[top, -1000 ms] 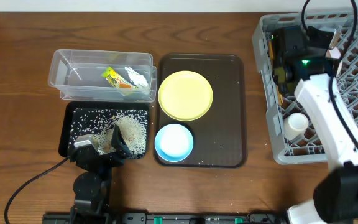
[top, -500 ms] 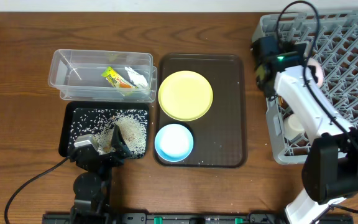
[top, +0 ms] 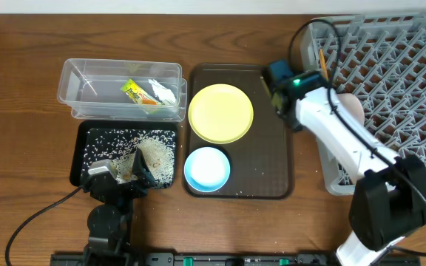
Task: Sort waste into correct bins and load items into the dishwasher rack
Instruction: 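Place the pink bowl upright in the grey rack, then grasp the blue bowl rim with the right gripper, then place the blue bowl in the grey rack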
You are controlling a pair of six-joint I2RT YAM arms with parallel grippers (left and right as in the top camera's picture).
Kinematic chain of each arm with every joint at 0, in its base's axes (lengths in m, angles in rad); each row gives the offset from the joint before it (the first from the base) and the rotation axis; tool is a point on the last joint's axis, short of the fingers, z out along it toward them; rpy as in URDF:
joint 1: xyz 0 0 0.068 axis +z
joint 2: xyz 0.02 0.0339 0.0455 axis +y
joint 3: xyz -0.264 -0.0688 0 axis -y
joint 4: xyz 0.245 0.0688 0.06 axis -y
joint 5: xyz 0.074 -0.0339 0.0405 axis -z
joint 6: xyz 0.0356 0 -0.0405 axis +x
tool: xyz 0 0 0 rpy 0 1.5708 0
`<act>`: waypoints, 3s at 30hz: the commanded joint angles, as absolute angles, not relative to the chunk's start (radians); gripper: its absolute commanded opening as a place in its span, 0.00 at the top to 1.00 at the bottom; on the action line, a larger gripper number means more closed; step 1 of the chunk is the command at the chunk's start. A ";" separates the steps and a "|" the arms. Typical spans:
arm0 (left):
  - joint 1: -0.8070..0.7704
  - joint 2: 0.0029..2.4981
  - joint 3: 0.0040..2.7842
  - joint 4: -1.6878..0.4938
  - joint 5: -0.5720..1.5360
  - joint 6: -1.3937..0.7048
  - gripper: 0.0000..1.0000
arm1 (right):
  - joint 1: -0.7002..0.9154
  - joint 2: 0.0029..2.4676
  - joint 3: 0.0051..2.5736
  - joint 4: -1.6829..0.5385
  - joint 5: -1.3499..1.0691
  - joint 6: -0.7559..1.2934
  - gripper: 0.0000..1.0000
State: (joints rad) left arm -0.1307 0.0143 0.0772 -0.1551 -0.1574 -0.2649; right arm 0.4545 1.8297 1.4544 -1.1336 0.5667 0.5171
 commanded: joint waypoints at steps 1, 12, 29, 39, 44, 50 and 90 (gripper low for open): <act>-0.125 0.011 0.050 -0.162 -0.166 -0.266 0.08 | 0.521 1.791 1.460 -1.091 0.200 0.453 0.57; -0.125 0.011 0.050 -0.162 -0.166 -0.267 0.08 | 0.702 1.800 1.411 -0.985 -0.101 0.452 0.47; -0.125 0.011 0.050 -0.163 -0.166 -0.266 0.08 | 0.744 1.771 1.201 -0.815 0.035 0.524 0.99; -0.125 0.011 0.050 -0.162 -0.166 -0.266 0.08 | 0.536 1.516 1.433 -1.043 0.693 0.470 0.99; -0.125 0.011 0.050 -0.162 -0.166 -0.266 0.08 | 0.386 1.391 1.441 -1.039 1.102 0.469 0.99; -0.125 0.011 0.050 -0.163 -0.166 -0.266 0.07 | 0.185 1.401 1.422 -1.033 1.214 0.432 0.99; -0.125 0.011 0.050 -0.162 -0.166 -0.266 0.08 | 0.154 1.851 1.386 -0.965 1.213 0.254 0.94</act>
State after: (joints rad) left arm -0.1307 0.0143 0.0772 -0.1547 -0.1574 -0.2649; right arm 0.1154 1.8393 1.3891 -0.9501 1.2068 0.2581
